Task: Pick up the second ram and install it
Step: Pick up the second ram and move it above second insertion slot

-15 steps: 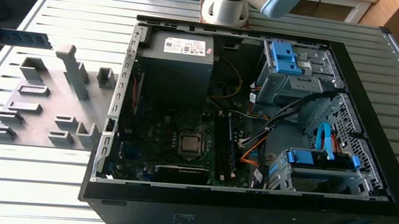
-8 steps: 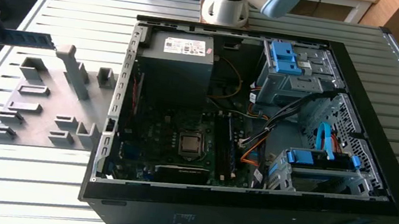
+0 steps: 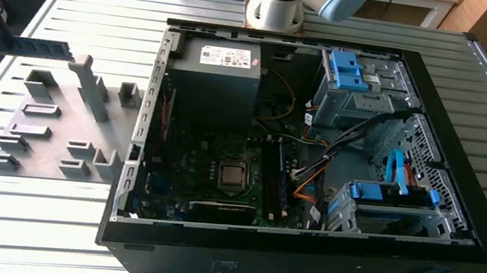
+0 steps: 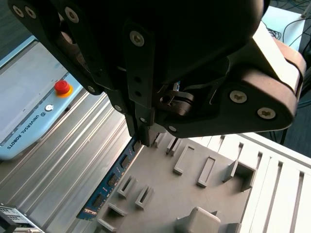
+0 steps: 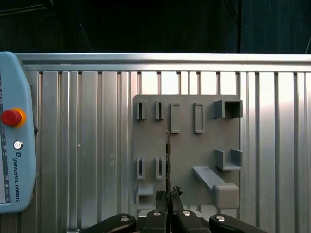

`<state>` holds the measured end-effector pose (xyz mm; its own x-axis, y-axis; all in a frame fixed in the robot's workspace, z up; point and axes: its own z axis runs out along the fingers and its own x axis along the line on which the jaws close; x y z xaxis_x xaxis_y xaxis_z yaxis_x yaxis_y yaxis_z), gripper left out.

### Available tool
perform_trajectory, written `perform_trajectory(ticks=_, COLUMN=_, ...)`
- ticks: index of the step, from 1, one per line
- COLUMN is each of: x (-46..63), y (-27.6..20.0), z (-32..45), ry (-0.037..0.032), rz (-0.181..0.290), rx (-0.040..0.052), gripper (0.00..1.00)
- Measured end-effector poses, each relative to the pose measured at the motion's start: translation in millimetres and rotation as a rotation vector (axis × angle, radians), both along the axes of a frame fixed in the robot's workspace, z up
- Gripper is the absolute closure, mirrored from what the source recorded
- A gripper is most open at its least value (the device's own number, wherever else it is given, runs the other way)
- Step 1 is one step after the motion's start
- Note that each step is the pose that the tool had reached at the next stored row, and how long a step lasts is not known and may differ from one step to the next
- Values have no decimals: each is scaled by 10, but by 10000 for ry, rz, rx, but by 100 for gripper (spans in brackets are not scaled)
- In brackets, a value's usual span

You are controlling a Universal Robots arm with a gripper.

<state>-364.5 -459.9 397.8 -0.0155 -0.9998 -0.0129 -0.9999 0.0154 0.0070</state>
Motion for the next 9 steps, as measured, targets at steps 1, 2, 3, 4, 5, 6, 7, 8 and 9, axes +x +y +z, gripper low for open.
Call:
perform_trajectory(ticks=1, x=8, y=0, z=0, ry=0, rz=0, rx=0, gripper=86)
perform_trajectory(ticks=2, x=16, y=0, z=0, ry=0, rz=0, rx=0, gripper=86)
perform_trajectory(ticks=3, x=24, y=0, z=0, ry=0, rz=0, rx=0, gripper=86)
perform_trajectory(ticks=4, x=33, y=0, z=0, ry=1, rz=0, rx=-1, gripper=86)
perform_trajectory(ticks=5, x=40, y=0, z=0, ry=0, rz=1, rx=0, gripper=86)
perform_trajectory(ticks=6, x=48, y=0, z=1, ry=1, rz=0, rx=-1, gripper=86)
perform_trajectory(ticks=7, x=55, y=0, z=0, ry=0, rz=0, rx=0, gripper=86)
perform_trajectory(ticks=8, x=64, y=0, z=1, ry=1, rz=0, rx=-1, gripper=86)
perform_trajectory(ticks=9, x=71, y=0, z=0, ry=0, rz=0, rx=0, gripper=86)
